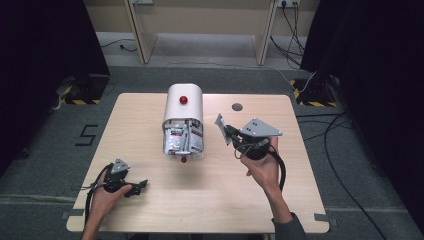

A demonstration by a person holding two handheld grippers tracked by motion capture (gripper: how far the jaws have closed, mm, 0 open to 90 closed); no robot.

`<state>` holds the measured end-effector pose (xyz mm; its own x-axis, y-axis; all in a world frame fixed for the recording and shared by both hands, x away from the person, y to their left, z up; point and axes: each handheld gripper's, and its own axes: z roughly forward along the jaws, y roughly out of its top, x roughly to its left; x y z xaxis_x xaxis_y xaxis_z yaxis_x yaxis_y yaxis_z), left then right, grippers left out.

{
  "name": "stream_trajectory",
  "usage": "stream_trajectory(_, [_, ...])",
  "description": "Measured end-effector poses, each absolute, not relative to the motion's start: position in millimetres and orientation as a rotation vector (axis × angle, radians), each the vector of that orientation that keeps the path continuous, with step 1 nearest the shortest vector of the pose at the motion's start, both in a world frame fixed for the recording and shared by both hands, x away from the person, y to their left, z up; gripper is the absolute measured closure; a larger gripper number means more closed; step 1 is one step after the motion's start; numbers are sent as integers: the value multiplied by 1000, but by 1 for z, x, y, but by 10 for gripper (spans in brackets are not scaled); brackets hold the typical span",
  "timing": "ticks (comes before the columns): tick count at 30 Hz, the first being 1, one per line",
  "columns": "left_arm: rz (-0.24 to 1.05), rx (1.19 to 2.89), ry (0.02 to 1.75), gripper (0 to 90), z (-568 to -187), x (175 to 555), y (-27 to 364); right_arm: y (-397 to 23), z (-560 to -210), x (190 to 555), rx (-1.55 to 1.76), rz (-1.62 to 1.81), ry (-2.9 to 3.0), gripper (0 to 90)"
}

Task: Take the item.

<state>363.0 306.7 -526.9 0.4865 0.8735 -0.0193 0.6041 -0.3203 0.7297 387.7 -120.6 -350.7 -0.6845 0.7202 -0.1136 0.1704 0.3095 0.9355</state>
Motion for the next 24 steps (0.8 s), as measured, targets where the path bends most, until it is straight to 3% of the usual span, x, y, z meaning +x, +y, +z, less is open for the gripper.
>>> stream_trajectory(24, [502,2046,1214,0,-527,363,307,-149,-396,402,934,1348,2059,871])
